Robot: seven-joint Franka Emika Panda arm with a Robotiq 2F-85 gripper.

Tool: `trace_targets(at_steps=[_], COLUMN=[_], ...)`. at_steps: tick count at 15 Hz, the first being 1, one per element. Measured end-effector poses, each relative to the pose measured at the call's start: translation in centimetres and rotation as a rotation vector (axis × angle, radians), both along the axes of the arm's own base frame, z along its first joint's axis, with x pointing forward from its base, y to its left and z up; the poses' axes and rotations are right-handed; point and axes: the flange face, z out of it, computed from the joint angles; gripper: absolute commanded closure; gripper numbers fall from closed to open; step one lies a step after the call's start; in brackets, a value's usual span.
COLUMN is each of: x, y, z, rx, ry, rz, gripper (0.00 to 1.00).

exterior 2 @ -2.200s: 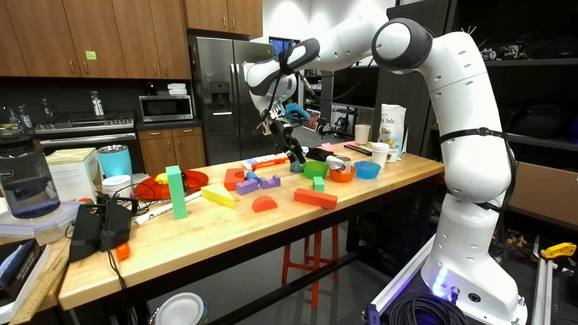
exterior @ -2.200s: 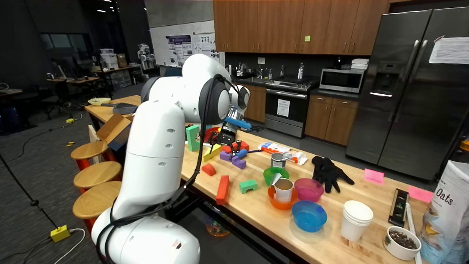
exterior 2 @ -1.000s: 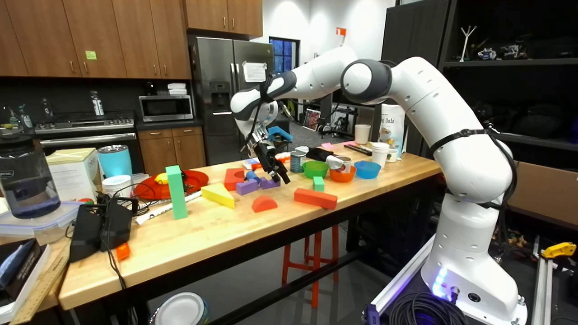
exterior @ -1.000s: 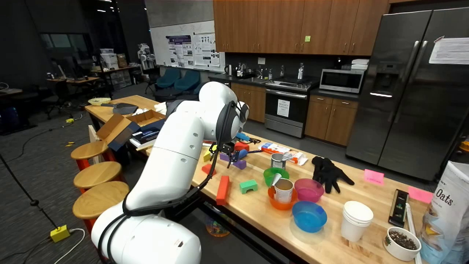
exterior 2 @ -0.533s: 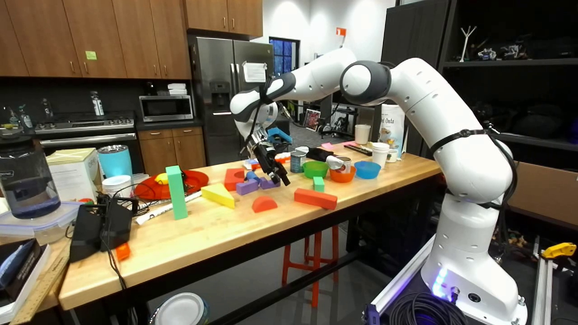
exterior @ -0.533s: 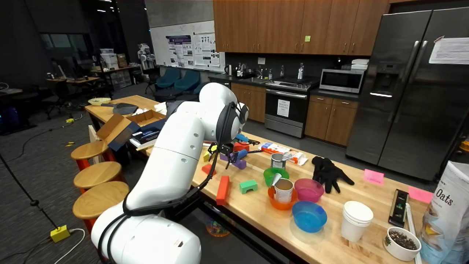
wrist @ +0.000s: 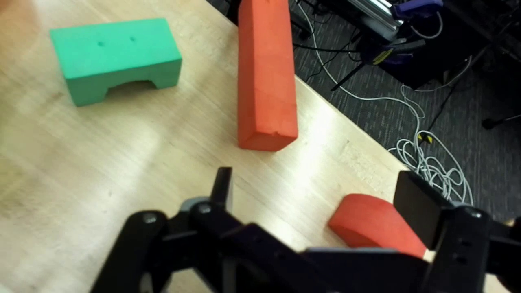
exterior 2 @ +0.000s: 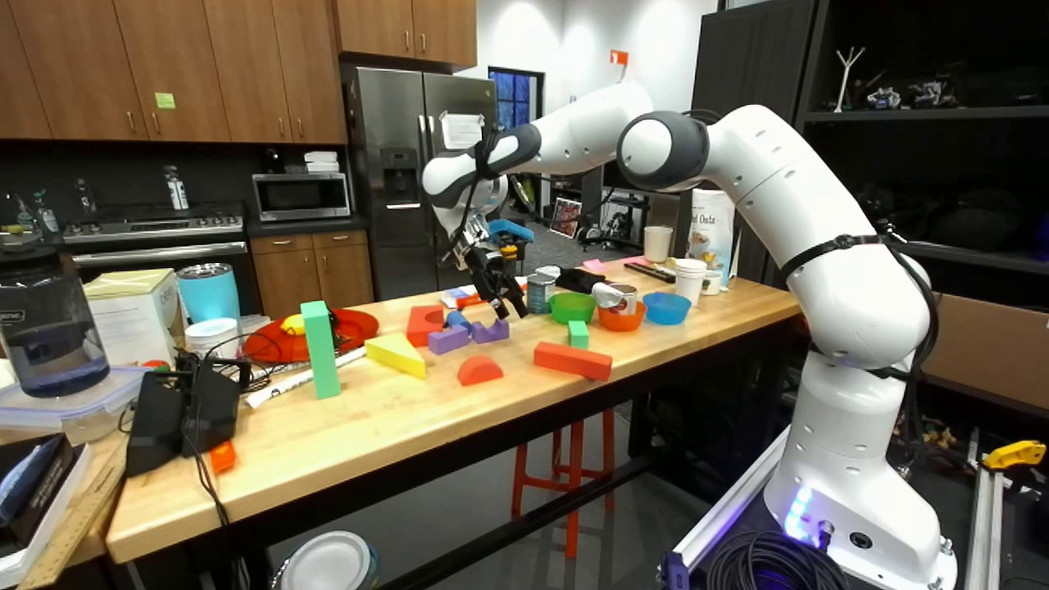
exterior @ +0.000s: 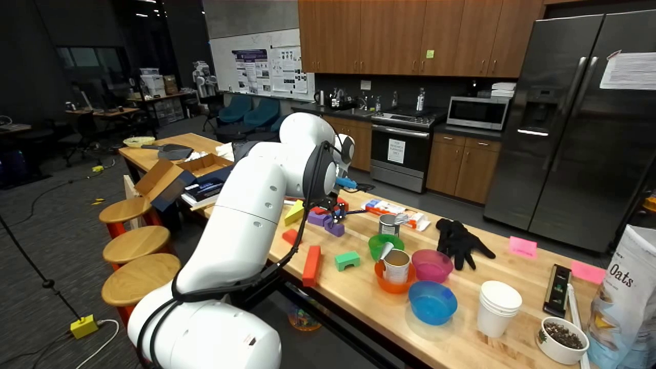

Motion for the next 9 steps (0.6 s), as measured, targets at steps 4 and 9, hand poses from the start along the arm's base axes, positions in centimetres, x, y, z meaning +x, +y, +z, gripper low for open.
trace_targets(at_steps=[4,9], x=[0.9,1.9], y=[-1.0,-1.7], z=[1.4,2.6], rx=[-0.055,-0.136], ry=[-0.049,-0.114], rz=[-0.013,-0.006], gripper=[0.00,0.00])
